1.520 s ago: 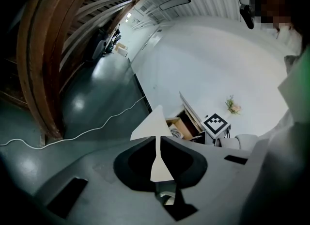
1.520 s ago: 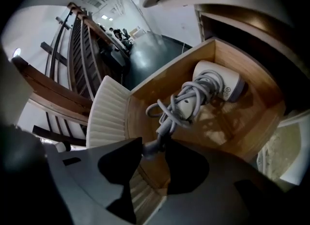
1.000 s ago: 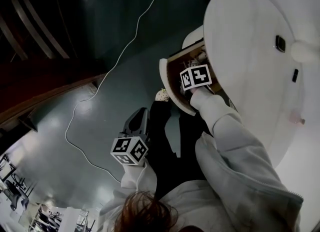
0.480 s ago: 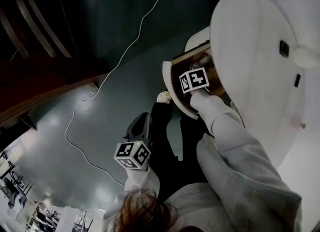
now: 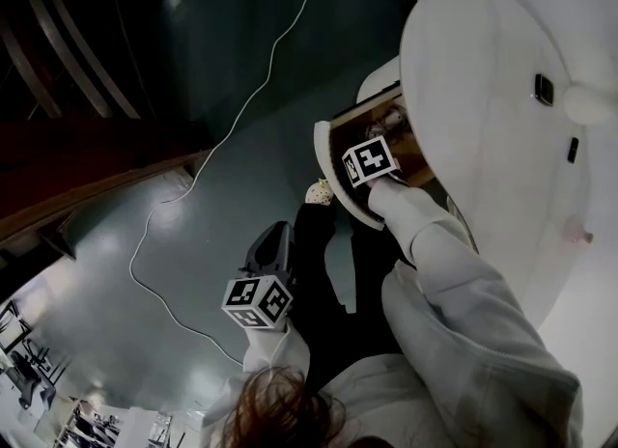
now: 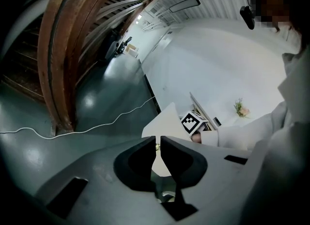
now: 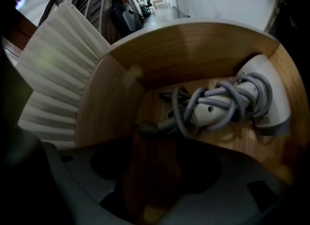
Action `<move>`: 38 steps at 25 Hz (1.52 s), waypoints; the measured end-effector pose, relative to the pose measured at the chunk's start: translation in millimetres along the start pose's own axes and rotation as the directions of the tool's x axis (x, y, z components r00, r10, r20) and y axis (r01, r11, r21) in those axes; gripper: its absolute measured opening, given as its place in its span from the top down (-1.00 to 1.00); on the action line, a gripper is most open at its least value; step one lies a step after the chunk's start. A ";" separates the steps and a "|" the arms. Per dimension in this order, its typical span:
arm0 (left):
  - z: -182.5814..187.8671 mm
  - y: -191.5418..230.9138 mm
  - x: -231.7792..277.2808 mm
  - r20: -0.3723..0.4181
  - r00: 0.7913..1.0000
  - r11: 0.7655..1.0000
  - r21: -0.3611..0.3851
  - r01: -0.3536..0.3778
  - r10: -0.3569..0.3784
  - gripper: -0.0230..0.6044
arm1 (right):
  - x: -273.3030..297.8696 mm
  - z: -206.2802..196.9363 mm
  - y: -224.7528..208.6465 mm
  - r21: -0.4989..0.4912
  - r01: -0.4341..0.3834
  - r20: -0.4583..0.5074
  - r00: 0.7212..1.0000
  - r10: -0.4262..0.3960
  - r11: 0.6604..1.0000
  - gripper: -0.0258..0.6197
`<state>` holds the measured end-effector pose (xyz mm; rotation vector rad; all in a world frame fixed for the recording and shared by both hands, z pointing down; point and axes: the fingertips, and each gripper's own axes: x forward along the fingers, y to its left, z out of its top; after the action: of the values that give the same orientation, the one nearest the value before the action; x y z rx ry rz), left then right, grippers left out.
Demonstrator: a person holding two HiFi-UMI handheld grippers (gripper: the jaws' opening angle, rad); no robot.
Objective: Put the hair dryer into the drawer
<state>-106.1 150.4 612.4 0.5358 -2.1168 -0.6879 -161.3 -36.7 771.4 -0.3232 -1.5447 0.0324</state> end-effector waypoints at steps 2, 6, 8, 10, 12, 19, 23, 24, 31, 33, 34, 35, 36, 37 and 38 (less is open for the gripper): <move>2.4 -1.4 -0.3 0.003 1.000 1.000 0.008 0.010 -0.010 0.80 | -5.7 0.3 0.1 -0.011 0.010 0.008 1.000 -0.010 1.000 -0.17; 8.7 -6.3 -0.2 0.016 0.999 0.999 0.009 0.031 -0.031 0.81 | -17.7 -1.6 -0.8 -0.011 0.019 0.019 1.000 -0.019 1.000 -0.31; 13.2 -9.9 -0.7 0.024 0.999 0.999 0.020 0.043 -0.043 0.81 | -24.9 -3.3 -1.1 0.007 0.009 0.024 1.000 -0.009 1.000 -0.36; 18.8 -13.4 -2.0 0.033 0.998 0.998 0.039 0.054 -0.055 0.81 | -34.1 -2.9 -1.3 0.021 0.002 0.041 0.999 -0.003 1.000 -0.45; 23.5 -15.0 -4.1 0.039 0.997 0.997 0.055 0.059 -0.061 0.81 | -43.3 -2.5 0.2 0.014 0.006 0.060 0.998 -0.006 1.000 -0.47; 42.8 -26.1 -10.4 0.059 0.993 0.991 0.091 0.097 -0.103 0.81 | -72.0 -6.3 4.0 0.013 0.074 0.135 0.988 -0.075 0.997 -0.36; 56.5 -40.1 -8.0 0.061 0.988 0.982 0.130 0.134 -0.142 0.81 | -88.8 -12.9 7.4 0.023 0.074 0.172 0.982 -0.077 0.997 -0.35; 59.6 -43.3 -7.6 0.061 0.987 0.980 0.139 0.141 -0.151 0.81 | -92.6 -15.8 7.5 0.032 0.073 0.181 0.980 -0.078 0.997 -0.33; 81.2 -70.4 -2.5 0.047 0.975 0.955 0.217 0.200 -0.215 0.81 | -128.8 -42.4 17.2 0.118 -0.039 0.252 0.968 0.008 0.992 -0.32; 87.0 -77.7 -1.4 0.044 0.972 0.947 0.237 0.215 -0.231 0.81 | -142.6 -48.3 21.4 0.140 -0.075 0.290 0.956 0.032 0.987 -0.32; 89.6 -81.7 -1.4 0.042 0.970 0.943 0.247 0.222 -0.239 0.81 | -150.1 -50.1 23.2 0.152 -0.093 0.313 0.949 0.041 0.984 -0.31; 92.3 -85.9 -1.4 0.040 0.968 0.938 0.258 0.229 -0.248 0.81 | -157.8 -50.9 25.3 0.161 -0.113 0.337 0.940 0.053 0.980 -0.30; 95.3 -90.0 -1.4 0.036 0.966 0.933 0.270 0.237 -0.256 0.81 | -165.8 -50.5 28.1 0.165 -0.135 0.362 0.930 0.068 0.977 -0.29; 98.4 -94.4 -1.1 0.033 0.964 0.928 0.282 0.245 -0.265 0.81 | -174.5 -48.8 31.1 0.163 -0.156 0.390 0.917 0.082 0.974 -0.29; 101.5 -99.1 -0.5 0.029 0.961 0.921 0.294 0.254 -0.274 0.81 | -184.3 -46.4 33.6 0.156 -0.172 0.420 0.903 0.092 0.973 -0.28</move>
<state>-175.2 104.3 497.4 0.9856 -2.2480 -0.5524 -116.0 -54.1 584.6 -0.2799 -1.9181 0.3755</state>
